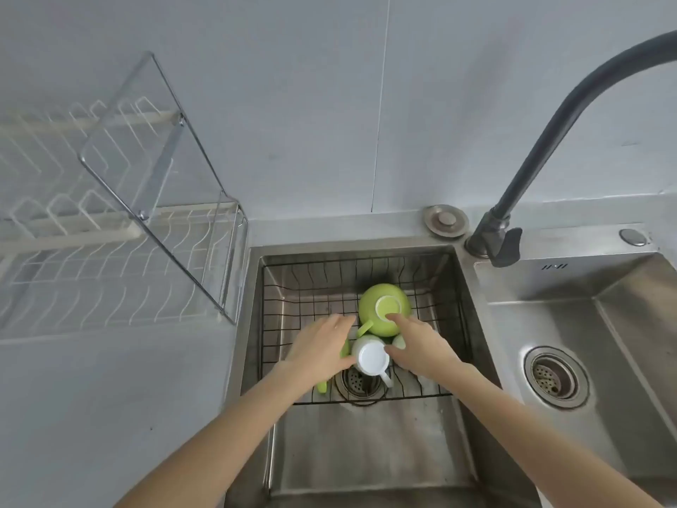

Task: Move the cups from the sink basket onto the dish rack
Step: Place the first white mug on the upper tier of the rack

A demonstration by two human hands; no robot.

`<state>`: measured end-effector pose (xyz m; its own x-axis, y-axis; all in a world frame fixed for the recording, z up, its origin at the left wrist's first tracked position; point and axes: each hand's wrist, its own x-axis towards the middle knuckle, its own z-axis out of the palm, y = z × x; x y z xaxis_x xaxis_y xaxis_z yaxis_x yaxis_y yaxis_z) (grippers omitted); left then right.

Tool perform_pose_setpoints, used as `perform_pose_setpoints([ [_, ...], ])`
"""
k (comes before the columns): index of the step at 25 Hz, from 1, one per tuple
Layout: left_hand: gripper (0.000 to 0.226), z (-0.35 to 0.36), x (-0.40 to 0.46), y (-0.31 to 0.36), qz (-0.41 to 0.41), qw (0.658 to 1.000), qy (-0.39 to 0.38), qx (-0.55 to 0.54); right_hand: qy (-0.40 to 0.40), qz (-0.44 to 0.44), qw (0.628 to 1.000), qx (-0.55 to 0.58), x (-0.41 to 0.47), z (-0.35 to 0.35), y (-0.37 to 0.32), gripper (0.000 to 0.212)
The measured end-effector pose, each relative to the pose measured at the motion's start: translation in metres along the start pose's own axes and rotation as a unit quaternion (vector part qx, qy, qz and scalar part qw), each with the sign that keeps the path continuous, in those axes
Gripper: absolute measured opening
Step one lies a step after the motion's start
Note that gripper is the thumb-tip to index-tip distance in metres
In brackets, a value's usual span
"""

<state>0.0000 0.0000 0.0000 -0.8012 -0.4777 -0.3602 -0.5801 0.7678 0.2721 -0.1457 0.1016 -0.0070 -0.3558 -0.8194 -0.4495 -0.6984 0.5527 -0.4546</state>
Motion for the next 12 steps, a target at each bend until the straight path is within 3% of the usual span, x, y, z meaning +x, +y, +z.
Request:
perform_pose_setpoints([
  [6,0.070,0.044,0.020,-0.003,-0.026,0.998,-0.050,-0.017,-0.070,0.045,0.996,0.046,0.020,0.043,0.016,0.056],
  [12,0.071,0.079,0.040,0.001,-0.028,0.995,-0.078,-0.051,-0.097,0.066,0.991,0.060,0.026,0.070,0.031,0.073],
])
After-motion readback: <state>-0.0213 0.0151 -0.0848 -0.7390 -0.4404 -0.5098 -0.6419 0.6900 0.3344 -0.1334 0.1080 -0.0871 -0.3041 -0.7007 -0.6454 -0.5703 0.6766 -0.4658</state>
